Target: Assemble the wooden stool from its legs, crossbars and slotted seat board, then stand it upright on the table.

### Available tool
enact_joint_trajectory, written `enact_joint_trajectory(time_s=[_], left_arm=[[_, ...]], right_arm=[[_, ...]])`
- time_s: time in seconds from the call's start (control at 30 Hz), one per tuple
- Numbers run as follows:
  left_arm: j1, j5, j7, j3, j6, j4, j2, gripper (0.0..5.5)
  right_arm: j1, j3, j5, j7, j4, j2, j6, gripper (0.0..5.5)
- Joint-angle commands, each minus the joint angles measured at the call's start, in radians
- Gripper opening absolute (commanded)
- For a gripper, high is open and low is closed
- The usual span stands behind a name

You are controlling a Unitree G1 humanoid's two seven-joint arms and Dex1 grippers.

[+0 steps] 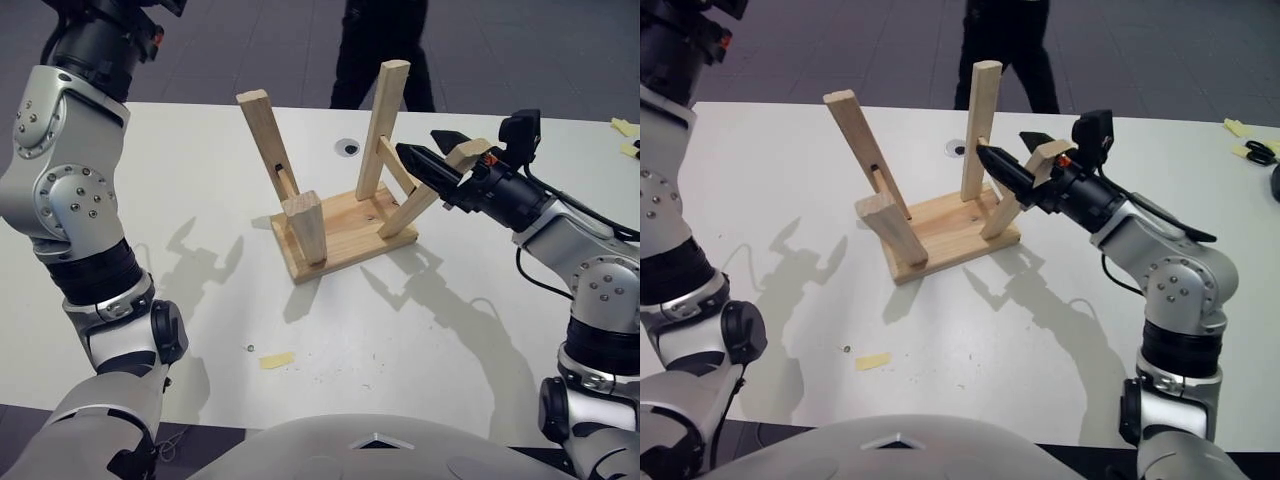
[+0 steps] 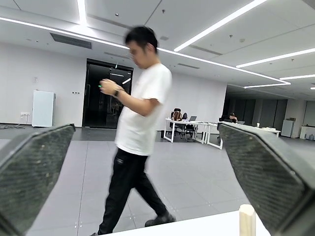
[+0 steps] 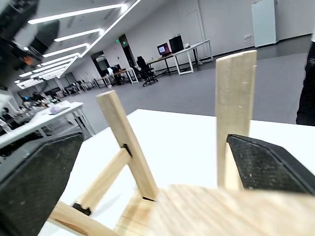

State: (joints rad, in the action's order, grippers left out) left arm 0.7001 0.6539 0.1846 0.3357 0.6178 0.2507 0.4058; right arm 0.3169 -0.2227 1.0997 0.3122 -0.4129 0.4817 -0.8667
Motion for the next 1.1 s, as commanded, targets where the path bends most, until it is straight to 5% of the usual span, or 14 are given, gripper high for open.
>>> enact_joint_trajectory(time_s=[0.03,0.17,0.33,0.47,0.63,0.8,1.1], left_arm=[[-0.024,0.004,0.002,-0.015,0.015,0.017,-0.004,5.38],[-0.035,0.0,0.02,-0.021,0.016,0.012,0.013,5.38],[-0.092,0.063,0.161,-0.005,0.055,0.062,0.108,5.38],[-0.342,0.242,0.543,0.111,0.221,0.061,0.358,5.38],[-0.619,0.221,0.925,0.212,0.266,-0.107,0.612,5.38],[-0.71,0.186,1.063,0.05,0.226,-0.017,0.627,5.38],[-0.524,-0.124,0.992,-0.334,0.001,-0.153,0.489,5.38]], right_arm=[[0.015,-0.054,0.151,-0.024,-0.032,-0.038,0.003,5.4],[0.016,-0.11,0.413,-0.039,-0.055,-0.025,0.001,5.4],[0.037,-0.157,0.433,-0.02,-0.026,0.041,0.042,5.4],[0.007,-0.242,0.295,0.118,0.14,0.175,0.071,5.4],[-0.204,-0.303,0.206,0.467,0.238,0.358,-0.006,5.4],[-0.301,-0.104,-0.107,0.743,0.295,0.47,0.112,5.4],[-0.08,0.241,-0.447,0.866,0.495,0.322,0.293,5.4]])
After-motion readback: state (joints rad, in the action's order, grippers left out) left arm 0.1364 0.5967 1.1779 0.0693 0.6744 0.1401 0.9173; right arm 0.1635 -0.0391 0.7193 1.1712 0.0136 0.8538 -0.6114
